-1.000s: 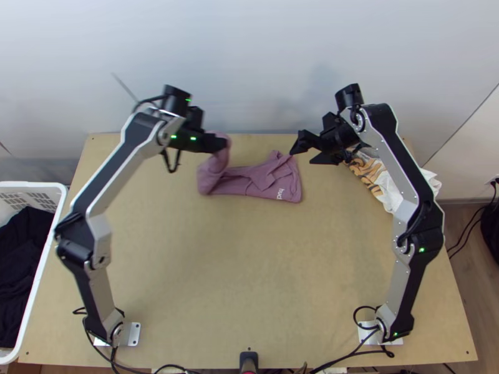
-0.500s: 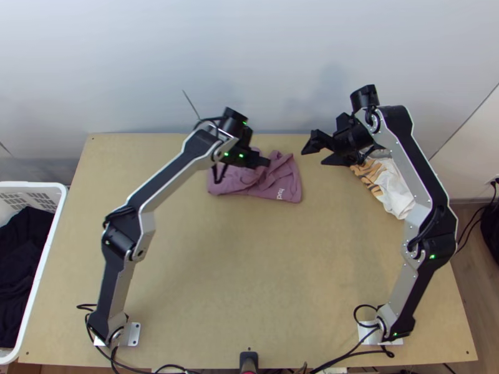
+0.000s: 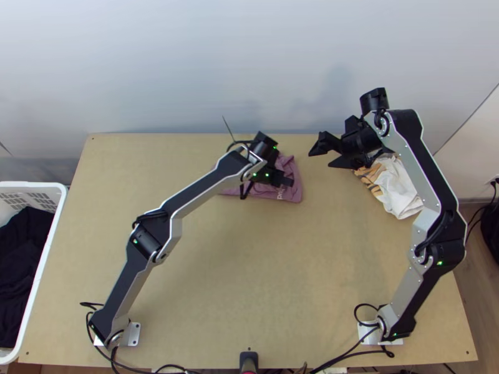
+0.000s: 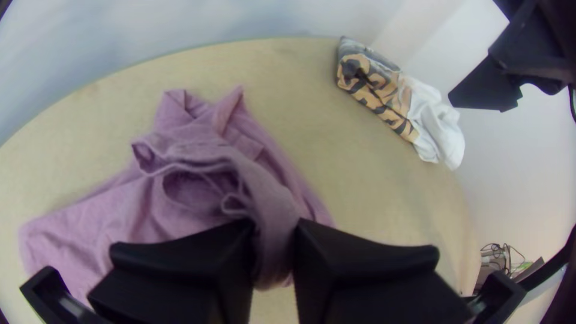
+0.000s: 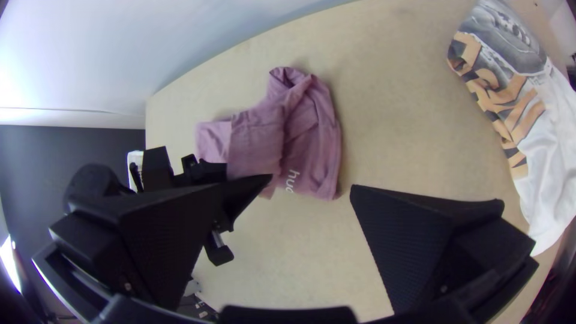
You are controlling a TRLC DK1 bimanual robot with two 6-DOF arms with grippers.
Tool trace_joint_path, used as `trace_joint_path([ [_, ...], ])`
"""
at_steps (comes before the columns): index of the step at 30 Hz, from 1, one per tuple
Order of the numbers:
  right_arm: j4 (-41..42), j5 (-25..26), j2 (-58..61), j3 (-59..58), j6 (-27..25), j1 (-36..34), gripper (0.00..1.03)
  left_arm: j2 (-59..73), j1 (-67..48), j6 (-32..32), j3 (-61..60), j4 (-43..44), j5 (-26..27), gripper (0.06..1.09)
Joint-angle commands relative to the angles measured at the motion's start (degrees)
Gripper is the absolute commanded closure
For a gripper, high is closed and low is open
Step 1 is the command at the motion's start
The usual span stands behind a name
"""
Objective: Fold the t-shirt
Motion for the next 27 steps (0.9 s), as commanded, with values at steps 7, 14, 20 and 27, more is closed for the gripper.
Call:
trace_joint_path([
  [7,4.40,-0.10,-2.30,-4.19,-0.09,0.39,0.04,-8.85,3.03,-4.35,2.10,-2.06,-0.80,0.10],
  [14,14.77,12.21,-2.83,-6.38,-6.25,10.85,0.04,-23.00,13.57,-3.20,-6.52,-9.97,-0.80,0.10],
  [20,17.85,24.87,0.77,-4.80,-19.34,23.06,0.04,-32.32,21.57,-1.80,-20.14,-10.32,-0.80,0.10],
  [27,27.43,31.72,0.68,-12.98,-32.44,31.15,0.04,-39.00,24.38,-3.20,-29.19,-9.26,-0.80,0.10],
])
